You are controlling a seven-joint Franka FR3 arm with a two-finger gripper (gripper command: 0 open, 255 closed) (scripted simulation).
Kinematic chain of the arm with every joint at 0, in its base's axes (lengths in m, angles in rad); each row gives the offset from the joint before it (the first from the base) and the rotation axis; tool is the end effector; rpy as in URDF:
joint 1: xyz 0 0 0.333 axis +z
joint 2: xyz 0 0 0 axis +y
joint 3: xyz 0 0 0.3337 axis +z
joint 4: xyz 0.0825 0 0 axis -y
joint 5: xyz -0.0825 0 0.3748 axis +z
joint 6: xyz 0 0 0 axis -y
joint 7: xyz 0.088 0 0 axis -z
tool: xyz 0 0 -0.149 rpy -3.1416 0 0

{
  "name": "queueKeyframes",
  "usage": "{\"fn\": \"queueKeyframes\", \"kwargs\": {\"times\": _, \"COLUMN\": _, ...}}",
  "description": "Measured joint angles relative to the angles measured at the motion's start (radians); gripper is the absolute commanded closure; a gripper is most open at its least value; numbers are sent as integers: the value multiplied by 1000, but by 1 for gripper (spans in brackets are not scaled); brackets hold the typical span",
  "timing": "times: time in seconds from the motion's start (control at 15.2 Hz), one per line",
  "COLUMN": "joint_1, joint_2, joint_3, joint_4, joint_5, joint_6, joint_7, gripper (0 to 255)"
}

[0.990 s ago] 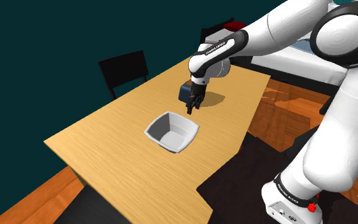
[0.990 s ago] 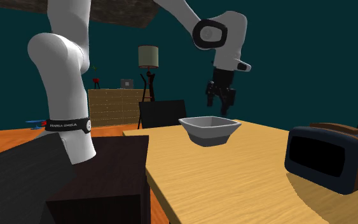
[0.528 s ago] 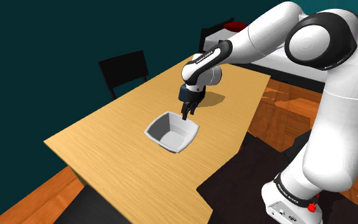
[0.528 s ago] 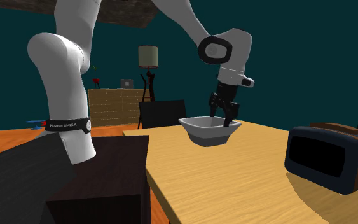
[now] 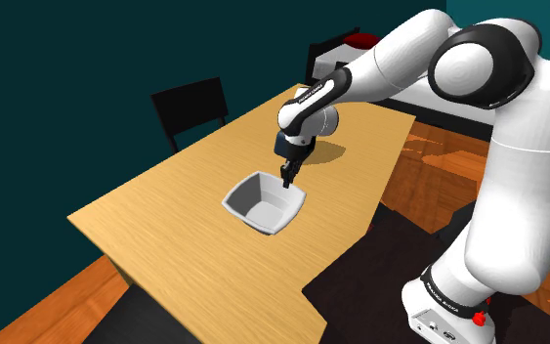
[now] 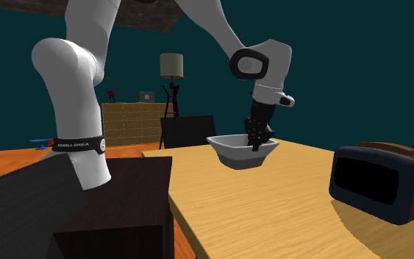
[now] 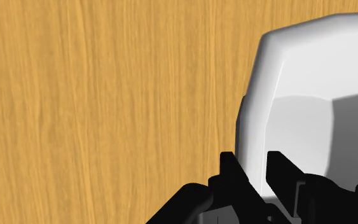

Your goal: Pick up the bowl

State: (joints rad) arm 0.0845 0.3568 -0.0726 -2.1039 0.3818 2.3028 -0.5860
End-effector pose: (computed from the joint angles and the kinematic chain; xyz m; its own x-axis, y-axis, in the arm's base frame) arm 0.5600 0.0257 0.2190 0.9466 0.3206 -0.0335 0.2996 -0.9134 -0.2757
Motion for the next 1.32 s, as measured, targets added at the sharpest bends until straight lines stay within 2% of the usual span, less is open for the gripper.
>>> {"fn": "queueKeyframes", "kwargs": {"times": 0.46, "joint_1": 1, "joint_2": -5, "joint_3": 0, "joint_4": -2, "joint_5": -1, "joint_6": -3, "joint_7": 2, "gripper": 255}}
{"fn": "queueKeyframes", "kwargs": {"times": 1.32, "joint_1": 7, "joint_2": -120, "joint_3": -16, "joint_4": 21, "joint_5": -48, "joint_6": -134, "joint_7": 59, "gripper": 255}}
